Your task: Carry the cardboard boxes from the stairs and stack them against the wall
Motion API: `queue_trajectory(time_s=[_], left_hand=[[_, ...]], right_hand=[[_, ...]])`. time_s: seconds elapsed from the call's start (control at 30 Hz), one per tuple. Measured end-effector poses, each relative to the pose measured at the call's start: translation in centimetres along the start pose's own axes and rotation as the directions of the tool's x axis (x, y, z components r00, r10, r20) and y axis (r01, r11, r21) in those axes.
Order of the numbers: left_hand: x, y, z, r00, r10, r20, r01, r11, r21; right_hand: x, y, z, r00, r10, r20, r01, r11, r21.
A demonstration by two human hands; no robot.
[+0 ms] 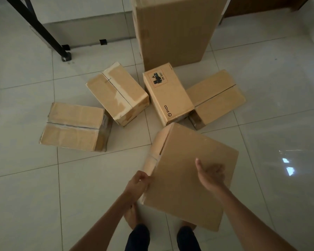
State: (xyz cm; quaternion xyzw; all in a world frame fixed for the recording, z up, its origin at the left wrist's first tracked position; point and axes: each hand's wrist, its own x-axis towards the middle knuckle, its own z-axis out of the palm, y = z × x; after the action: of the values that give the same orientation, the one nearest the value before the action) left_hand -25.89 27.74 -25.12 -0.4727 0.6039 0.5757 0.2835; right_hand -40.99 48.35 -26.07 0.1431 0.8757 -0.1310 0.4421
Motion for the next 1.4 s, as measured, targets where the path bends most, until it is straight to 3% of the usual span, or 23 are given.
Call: queue_trajectory(time_s=[0.1, 0.17, 0.27, 0.37, 0.47, 0.53, 0.67, 0.77, 0.93, 1.0, 1.1, 1.2, 1.4], left_hand=[[-0.6, 0.9, 3.1, 0.987, 0.028, 0.161, -0.012, 0.995, -0.103], [0.1, 1.2, 5.2, 0.953, 0.053, 0.298, -0.029, 0.996, -0.082], [3.1, 1.1, 6.9, 0.933, 0.089, 0.349, -0.089, 0.996, -0.017], [6.3, 1.2, 6.9, 0.966, 0.046, 0.253, -0.071, 0.994, 0.088], [8.5, 1.5, 7.1, 0.974, 0.002, 0.228, -0.074, 0.948, 0.308], [10.0, 1.7, 7.6, 0.981, -0.04, 0.191, -0.049, 0.899, 0.435], [13.2, 1.1, 9.5, 0.999, 0.013, 0.04, -0.029, 0.899, 0.437], [14.8, 0.2, 11.2, 0.998, -0.006, 0.061, -0.012, 0.961, 0.275], [13.5, -0.6, 11.3, 0.994, -0.066, 0.085, 0.05, 0.982, 0.18], [11.3, -0.1, 10.1, 0.994, -0.081, 0.068, 0.073, 0.99, 0.118], [6.4, 1.2, 7.3, 0.998, -0.035, 0.044, 0.034, 0.999, 0.027], [0.9, 2.8, 3.6, 0.999, 0.034, -0.008, -0.034, 0.998, -0.05], [-9.2, 7.3, -0.8, 0.972, 0.041, -0.232, -0.109, 0.951, -0.289]], right_hand=[[0.5, 2.2, -1.5, 0.987, 0.122, -0.104, -0.106, 0.983, 0.148], [-0.3, 3.3, -2.5, 0.975, 0.109, -0.196, -0.054, 0.963, 0.264], [-0.7, 4.7, -3.5, 0.966, 0.032, -0.258, 0.072, 0.921, 0.382], [0.3, 6.1, -3.8, 0.953, 0.051, -0.298, 0.085, 0.9, 0.427], [2.7, 8.6, -3.7, 0.932, 0.136, -0.336, 0.062, 0.854, 0.516], [4.6, 10.8, -4.3, 0.92, 0.192, -0.341, 0.072, 0.773, 0.63], [6.0, 14.6, -6.0, 0.954, 0.238, -0.179, 0.007, 0.584, 0.812], [7.2, 16.7, -7.1, 0.954, 0.252, -0.159, -0.02, 0.586, 0.81], [9.0, 17.3, -8.6, 0.935, 0.276, -0.221, -0.016, 0.659, 0.752], [8.3, 16.4, -9.4, 0.952, 0.259, -0.165, -0.041, 0.641, 0.766], [7.1, 15.1, -10.7, 0.992, 0.122, 0.036, -0.1, 0.571, 0.815], [4.3, 12.1, -12.9, 0.975, -0.03, 0.219, -0.174, 0.508, 0.844], [-0.8, 9.7, -16.7, 0.933, -0.221, 0.285, -0.085, 0.632, 0.771]])
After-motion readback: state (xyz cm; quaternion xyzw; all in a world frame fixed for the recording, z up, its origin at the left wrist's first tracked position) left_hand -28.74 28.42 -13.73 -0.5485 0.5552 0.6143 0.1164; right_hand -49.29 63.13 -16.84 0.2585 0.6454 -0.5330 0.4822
